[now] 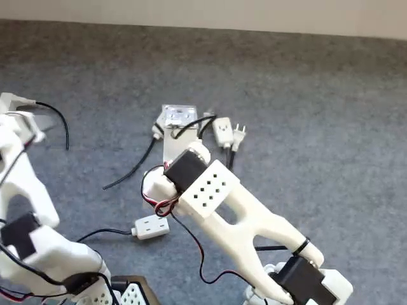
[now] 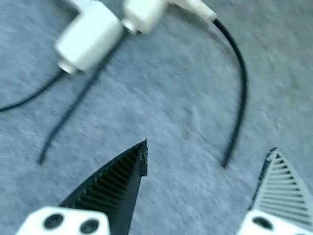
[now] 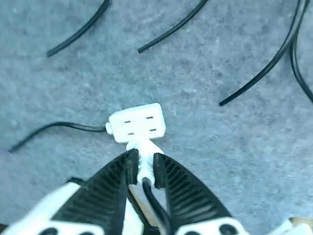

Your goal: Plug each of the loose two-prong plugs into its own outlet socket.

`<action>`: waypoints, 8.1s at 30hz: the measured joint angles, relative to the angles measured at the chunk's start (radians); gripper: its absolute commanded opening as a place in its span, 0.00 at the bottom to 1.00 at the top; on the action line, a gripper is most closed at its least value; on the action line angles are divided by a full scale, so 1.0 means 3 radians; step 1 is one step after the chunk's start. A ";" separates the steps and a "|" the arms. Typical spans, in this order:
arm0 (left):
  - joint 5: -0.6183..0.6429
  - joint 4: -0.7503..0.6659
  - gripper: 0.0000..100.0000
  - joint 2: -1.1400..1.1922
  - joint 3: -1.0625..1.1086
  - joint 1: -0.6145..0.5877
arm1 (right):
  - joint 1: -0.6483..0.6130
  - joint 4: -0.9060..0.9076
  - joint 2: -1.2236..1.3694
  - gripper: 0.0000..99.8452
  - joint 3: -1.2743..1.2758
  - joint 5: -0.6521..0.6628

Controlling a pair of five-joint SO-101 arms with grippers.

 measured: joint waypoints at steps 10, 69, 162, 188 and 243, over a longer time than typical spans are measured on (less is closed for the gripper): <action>0.0000 -0.0251 0.36 0.1274 -0.1181 -0.0772 | 0.0000 -0.0972 0.0046 0.01 0.0721 -0.0174; 0.0000 -0.0251 0.36 0.2516 -0.2414 -0.1008 | 0.0138 -0.0639 0.0614 0.01 0.0767 -0.0496; -0.1115 0.0384 0.46 -0.6276 0.3994 0.2731 | 0.0864 -0.0747 -0.1851 0.01 0.1959 0.3688; -0.1115 0.0087 0.46 -0.6276 0.4260 0.2220 | 0.1095 -0.1836 -0.2128 0.29 0.3294 0.4076; -0.1115 -0.0015 0.46 -0.6276 0.4475 0.2204 | 0.0803 -0.2532 0.0317 0.29 0.1611 0.2941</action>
